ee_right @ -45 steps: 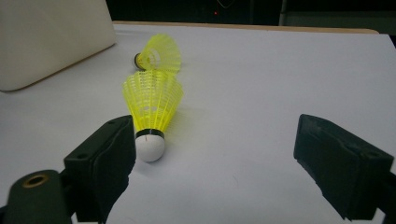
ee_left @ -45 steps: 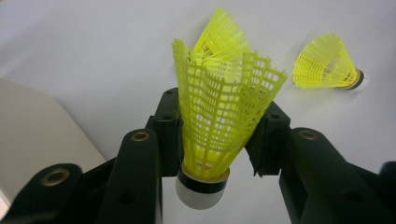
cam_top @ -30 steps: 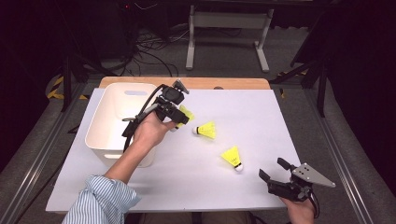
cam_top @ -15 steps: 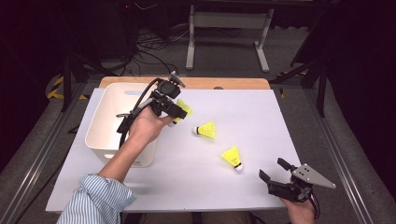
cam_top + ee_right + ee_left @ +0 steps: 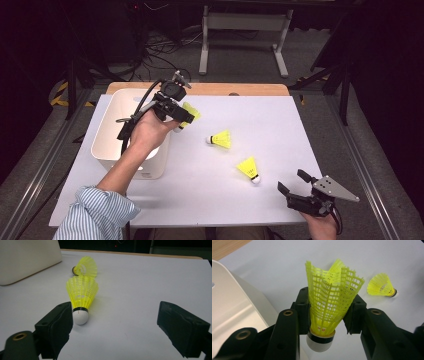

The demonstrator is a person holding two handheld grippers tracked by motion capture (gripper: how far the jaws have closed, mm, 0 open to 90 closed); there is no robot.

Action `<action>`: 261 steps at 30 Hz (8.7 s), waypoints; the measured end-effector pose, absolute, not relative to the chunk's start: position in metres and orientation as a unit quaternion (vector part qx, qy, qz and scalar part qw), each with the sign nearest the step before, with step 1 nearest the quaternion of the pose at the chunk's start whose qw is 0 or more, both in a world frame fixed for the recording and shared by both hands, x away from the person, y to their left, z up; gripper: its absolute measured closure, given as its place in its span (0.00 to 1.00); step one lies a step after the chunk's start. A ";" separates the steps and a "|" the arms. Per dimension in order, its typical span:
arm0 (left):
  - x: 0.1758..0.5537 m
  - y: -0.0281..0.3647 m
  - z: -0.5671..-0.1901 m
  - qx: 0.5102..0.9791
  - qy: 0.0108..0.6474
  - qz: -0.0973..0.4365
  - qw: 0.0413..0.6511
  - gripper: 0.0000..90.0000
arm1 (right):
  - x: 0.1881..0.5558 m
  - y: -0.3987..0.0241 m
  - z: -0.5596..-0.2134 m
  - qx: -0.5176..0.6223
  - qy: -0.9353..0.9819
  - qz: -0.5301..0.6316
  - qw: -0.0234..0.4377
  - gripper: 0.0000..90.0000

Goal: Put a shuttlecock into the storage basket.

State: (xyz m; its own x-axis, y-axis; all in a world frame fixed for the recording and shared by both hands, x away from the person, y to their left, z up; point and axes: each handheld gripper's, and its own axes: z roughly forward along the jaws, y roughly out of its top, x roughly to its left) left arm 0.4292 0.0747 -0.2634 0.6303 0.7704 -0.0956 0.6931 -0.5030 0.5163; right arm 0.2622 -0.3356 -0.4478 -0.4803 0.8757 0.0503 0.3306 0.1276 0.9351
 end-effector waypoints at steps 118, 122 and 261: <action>0.476 0.165 -0.338 0.792 0.562 0.083 0.222 0.68 | 0.262 -0.334 -0.449 0.426 0.707 0.495 0.271 0.16; 0.480 0.167 -0.344 0.790 0.569 0.078 0.215 0.68 | 0.262 -0.334 -0.449 0.425 0.708 0.495 0.271 0.16; 0.419 0.108 -0.295 0.823 0.457 0.108 0.319 0.33 | 0.262 -0.333 -0.449 0.426 0.710 0.493 0.268 0.16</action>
State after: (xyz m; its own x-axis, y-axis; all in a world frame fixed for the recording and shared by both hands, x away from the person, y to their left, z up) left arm 0.4187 0.1083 -0.2946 0.5590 0.8214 -0.1136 0.6837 -0.3790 0.6236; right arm 0.2623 -0.3333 -0.4488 -0.4938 0.8687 0.0387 0.3405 0.1522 0.9278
